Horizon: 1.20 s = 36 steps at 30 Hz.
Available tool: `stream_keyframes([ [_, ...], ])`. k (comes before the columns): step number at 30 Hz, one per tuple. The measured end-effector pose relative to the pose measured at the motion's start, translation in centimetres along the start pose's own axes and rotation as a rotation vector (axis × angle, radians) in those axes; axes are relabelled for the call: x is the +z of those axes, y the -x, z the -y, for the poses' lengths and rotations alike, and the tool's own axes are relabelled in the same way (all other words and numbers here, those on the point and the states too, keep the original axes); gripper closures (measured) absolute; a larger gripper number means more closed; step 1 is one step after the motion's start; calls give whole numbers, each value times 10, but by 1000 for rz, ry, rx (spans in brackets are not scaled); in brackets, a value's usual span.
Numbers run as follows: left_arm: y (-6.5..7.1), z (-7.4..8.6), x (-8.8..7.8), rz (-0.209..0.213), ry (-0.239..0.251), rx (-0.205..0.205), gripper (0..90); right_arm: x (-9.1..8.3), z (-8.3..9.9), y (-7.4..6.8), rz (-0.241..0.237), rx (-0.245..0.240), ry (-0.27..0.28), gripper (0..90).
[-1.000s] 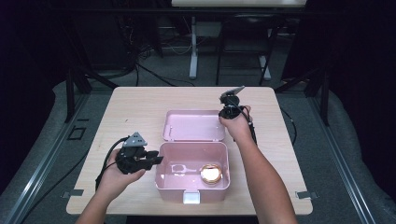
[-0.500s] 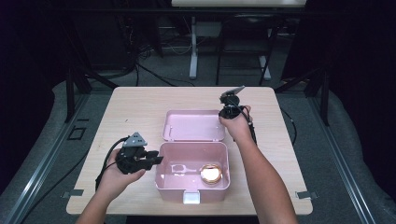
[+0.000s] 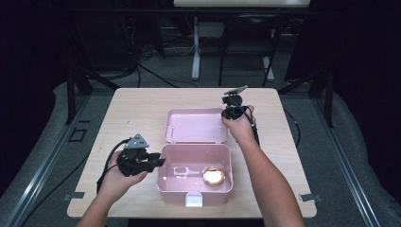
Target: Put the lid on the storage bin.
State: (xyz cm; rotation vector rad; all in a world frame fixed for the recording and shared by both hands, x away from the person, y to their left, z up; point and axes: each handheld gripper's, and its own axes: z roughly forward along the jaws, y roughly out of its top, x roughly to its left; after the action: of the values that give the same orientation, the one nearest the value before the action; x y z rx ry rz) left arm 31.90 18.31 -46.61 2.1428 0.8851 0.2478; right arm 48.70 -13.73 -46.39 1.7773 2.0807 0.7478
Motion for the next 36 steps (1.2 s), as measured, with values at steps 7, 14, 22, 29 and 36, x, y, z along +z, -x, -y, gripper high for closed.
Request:
stream_keyframes([
  [7, 0, 0, 0, -1, 1, -2, 680, -13, -2, -1, -5, -5, 39, 842],
  [14, 0, 0, 0, -1, 2, -5, 680, -25, -2, 0, -22, 1, 75, 848],
  [22, 0, 0, 0, -2, 2, -5, 679, -35, -1, -1, -27, -6, 110, 850],
  [29, 1, 0, 1, -6, 1, -2, 680, -48, -1, -1, -40, -13, 127, 852],
  [36, 0, 0, 1, -5, 0, -3, 679, -60, 0, -2, -49, -27, 150, 854],
])
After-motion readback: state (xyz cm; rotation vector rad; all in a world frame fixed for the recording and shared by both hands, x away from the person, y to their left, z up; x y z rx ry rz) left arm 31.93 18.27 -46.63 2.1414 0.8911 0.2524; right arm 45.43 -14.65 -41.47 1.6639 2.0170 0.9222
